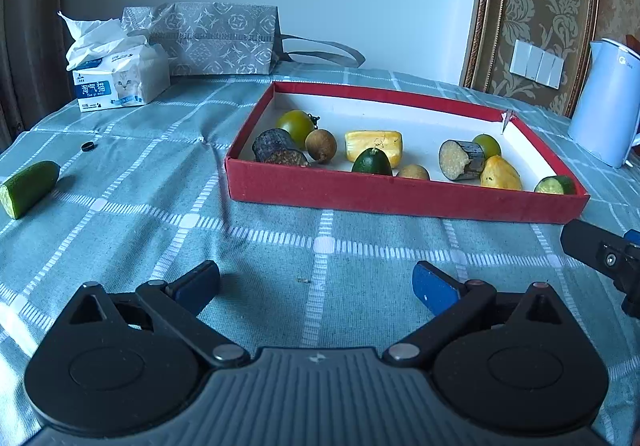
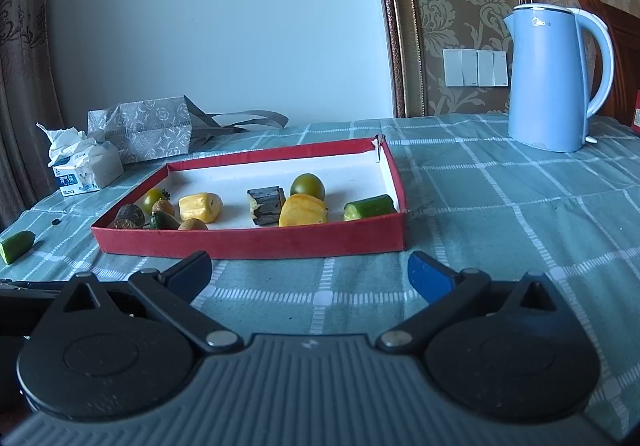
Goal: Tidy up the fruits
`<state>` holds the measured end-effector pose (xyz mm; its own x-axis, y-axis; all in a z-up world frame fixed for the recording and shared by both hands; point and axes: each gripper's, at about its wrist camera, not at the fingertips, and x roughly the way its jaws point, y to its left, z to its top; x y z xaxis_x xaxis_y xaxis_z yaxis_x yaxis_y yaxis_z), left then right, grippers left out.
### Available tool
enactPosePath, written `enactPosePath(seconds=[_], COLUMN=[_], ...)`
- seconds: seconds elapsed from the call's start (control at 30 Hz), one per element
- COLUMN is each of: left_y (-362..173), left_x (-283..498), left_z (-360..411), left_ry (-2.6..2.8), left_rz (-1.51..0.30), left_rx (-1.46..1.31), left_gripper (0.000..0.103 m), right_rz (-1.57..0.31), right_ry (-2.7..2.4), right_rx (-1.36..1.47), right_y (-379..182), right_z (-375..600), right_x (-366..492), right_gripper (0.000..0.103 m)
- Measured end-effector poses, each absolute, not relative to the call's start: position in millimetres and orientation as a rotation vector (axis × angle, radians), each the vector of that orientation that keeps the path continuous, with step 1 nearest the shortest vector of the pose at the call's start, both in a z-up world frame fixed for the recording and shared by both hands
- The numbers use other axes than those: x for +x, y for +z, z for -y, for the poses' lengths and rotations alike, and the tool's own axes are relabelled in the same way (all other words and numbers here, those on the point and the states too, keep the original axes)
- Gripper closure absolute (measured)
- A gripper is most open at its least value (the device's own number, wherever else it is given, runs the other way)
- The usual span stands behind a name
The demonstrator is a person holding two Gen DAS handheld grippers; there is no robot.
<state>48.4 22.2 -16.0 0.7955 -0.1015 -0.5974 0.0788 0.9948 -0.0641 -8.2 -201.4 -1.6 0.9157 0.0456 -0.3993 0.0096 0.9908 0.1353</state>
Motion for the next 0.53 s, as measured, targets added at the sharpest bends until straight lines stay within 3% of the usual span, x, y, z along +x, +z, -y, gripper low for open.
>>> enactPosePath(seconds=[0.53], left_y=[-16.1], left_x=[50.3], left_z=[-22.5], left_ry=[-0.096], left_rz=[-0.642], left_rx=[-0.045], left_gripper=[0.000], right_rz=[-0.417], right_ry=[0.025], right_rx=[0.124], right_y=[-1.4], right_z=[198.8], right_x=[-7.6], right_gripper=[0.000])
